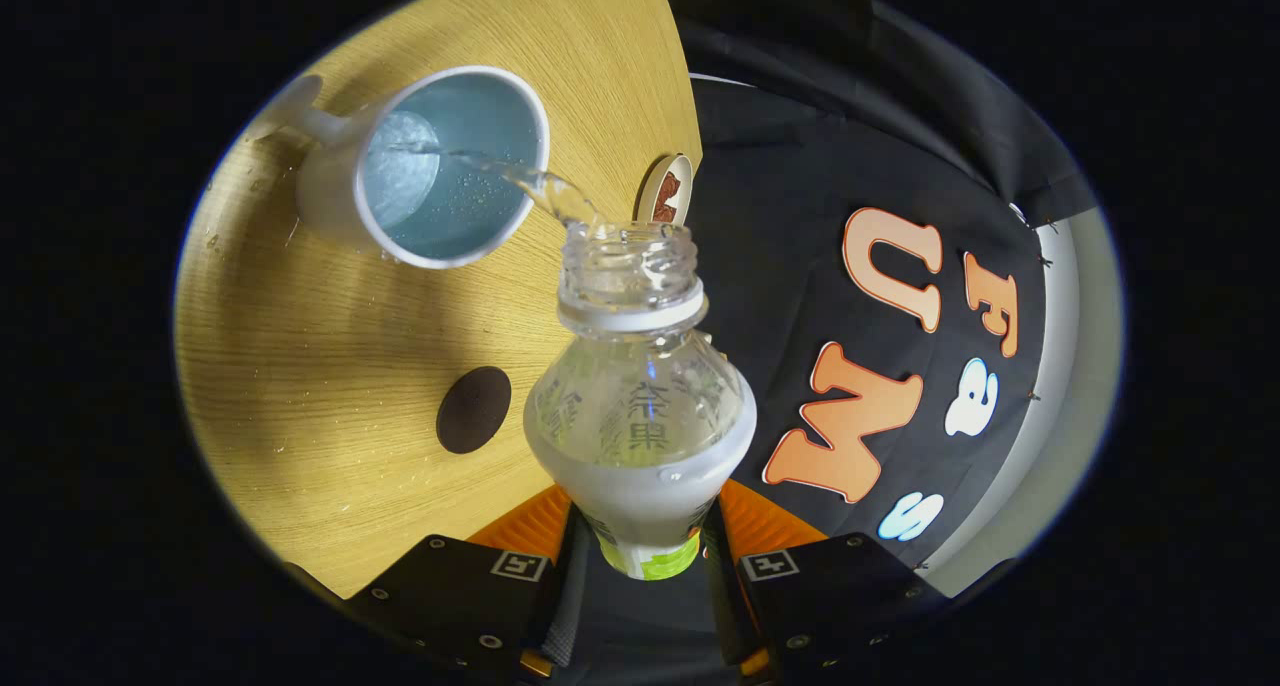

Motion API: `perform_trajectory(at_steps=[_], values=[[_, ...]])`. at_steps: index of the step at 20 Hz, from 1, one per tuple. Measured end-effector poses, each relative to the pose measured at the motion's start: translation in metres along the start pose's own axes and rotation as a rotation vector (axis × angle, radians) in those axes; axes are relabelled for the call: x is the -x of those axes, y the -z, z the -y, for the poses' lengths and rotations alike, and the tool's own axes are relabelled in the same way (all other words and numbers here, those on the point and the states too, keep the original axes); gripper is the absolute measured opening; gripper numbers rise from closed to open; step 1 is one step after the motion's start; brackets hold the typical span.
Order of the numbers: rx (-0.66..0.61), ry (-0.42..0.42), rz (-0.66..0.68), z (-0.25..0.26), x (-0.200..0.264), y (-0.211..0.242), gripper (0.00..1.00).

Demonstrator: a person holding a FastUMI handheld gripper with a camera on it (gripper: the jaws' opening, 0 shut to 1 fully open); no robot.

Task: Take the bottle from table, then pour the juice into the cup, finally place the bottle on the coaster

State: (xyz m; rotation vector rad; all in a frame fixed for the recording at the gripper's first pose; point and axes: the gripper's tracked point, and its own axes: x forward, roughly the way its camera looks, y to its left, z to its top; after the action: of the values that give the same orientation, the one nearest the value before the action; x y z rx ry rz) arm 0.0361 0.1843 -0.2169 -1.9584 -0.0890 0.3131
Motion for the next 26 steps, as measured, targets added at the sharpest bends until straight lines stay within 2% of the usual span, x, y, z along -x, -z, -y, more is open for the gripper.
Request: perform_trajectory(at_steps=[26], values=[[0.098,0.014,0.015,0.019,-0.006,-0.001,0.55]])
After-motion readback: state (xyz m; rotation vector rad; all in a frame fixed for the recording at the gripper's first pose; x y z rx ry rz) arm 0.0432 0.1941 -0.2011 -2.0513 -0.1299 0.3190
